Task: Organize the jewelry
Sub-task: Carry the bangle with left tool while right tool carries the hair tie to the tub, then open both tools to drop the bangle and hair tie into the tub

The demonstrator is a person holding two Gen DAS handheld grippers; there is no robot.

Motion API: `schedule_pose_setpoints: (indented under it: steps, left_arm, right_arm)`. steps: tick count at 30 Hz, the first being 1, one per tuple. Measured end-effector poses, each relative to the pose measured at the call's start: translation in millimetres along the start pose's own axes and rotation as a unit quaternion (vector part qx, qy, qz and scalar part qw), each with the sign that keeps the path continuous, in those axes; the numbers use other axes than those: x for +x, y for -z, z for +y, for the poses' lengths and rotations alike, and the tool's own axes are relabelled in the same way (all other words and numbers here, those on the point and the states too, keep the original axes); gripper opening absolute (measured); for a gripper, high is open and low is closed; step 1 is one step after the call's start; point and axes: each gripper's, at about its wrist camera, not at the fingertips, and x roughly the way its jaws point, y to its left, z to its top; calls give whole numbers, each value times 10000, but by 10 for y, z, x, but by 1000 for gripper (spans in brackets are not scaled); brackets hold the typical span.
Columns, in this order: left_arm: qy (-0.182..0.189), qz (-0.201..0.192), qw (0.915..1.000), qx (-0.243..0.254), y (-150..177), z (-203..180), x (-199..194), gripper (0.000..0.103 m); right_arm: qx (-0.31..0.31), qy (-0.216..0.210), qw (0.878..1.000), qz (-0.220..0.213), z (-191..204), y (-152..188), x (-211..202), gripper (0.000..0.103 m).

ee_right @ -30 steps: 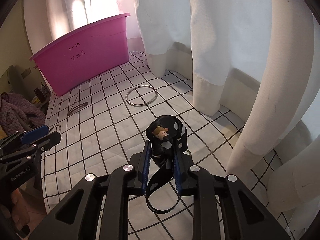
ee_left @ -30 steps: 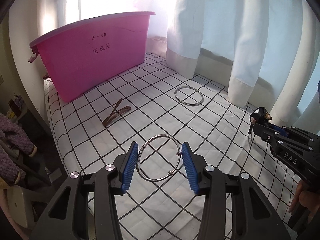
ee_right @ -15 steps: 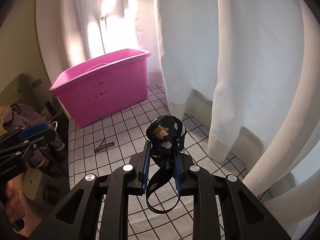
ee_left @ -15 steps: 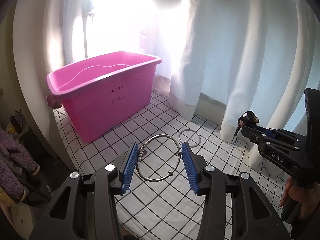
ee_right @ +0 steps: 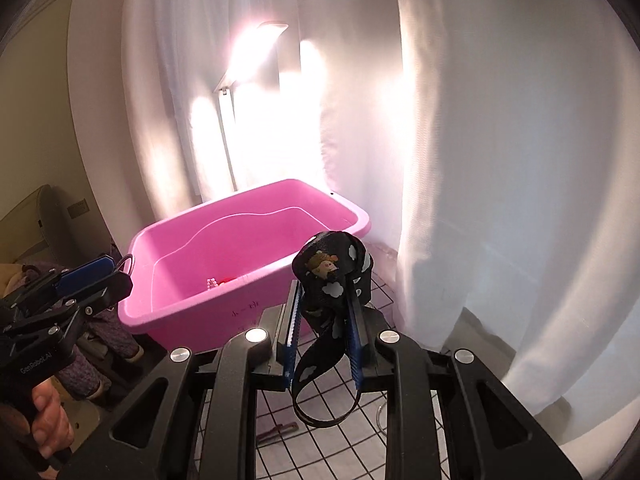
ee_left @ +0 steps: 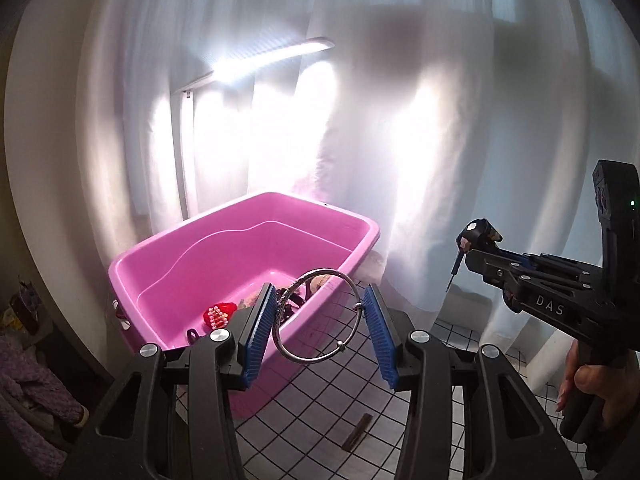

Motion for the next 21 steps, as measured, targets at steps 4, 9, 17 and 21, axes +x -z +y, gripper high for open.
schedule_pose_setpoints:
  steps: [4, 9, 17, 21]
  left_arm:
    - [-131, 154, 9997, -159, -194, 498, 170, 44]
    - [-315, 390, 9984, -274, -292, 950, 436, 44]
    - [-487, 1058, 9912, -628, -266, 1321, 944, 45]
    - [-434, 1518, 9845, -767, -215, 1425, 1179, 45]
  right_arm:
    - [-5, -202, 9998, -30, 318, -291, 346, 20]
    - [-23, -295, 9993, 218, 609, -520, 848, 20]
    - [93, -358, 9920, 1206, 746, -672, 1727, 21]
    - [91, -257, 9841, 1757, 747, -697, 2108, 21]
